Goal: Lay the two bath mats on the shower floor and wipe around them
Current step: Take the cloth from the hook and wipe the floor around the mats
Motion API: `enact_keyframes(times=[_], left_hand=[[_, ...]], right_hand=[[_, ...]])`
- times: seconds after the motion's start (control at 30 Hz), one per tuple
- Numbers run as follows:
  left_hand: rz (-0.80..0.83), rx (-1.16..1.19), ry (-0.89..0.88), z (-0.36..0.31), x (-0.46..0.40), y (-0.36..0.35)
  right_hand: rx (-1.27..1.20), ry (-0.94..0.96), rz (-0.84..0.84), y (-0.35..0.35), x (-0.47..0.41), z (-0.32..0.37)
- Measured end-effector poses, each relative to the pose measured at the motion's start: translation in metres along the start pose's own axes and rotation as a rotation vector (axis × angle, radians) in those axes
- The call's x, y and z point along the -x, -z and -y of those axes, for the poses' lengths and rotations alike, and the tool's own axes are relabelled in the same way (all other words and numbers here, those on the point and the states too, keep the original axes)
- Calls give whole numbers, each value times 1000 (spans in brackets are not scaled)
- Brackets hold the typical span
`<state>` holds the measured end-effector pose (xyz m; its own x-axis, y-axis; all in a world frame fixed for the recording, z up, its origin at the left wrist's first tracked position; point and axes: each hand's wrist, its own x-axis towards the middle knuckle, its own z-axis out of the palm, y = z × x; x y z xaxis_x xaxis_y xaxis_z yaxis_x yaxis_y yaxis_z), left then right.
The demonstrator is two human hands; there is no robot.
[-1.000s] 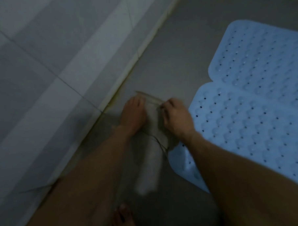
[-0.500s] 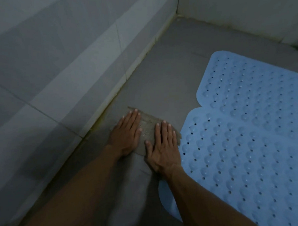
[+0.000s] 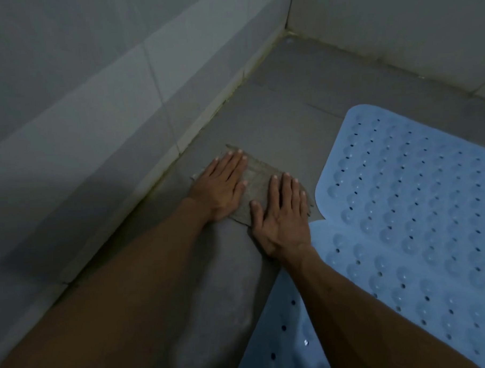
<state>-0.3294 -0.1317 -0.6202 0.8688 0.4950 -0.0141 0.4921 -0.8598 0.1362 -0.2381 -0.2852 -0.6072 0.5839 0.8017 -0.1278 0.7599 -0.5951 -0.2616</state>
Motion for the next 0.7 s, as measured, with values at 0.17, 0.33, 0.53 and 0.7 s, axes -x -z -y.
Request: enact_keyframes(times=[0.17, 0.33, 0.53, 0.7], left_hand=[[5, -18, 21, -1, -76, -3], [59, 13, 20, -9, -136, 3], [77, -3, 33, -10, -182, 7], [58, -27, 32, -5, -212, 12]], right_hand=[[5, 1, -22, 14, -68, -31], [31, -21, -21, 23, -121, -54], [54, 0, 41, 43, -186, -80], [63, -2, 122, 57, -221, -85]])
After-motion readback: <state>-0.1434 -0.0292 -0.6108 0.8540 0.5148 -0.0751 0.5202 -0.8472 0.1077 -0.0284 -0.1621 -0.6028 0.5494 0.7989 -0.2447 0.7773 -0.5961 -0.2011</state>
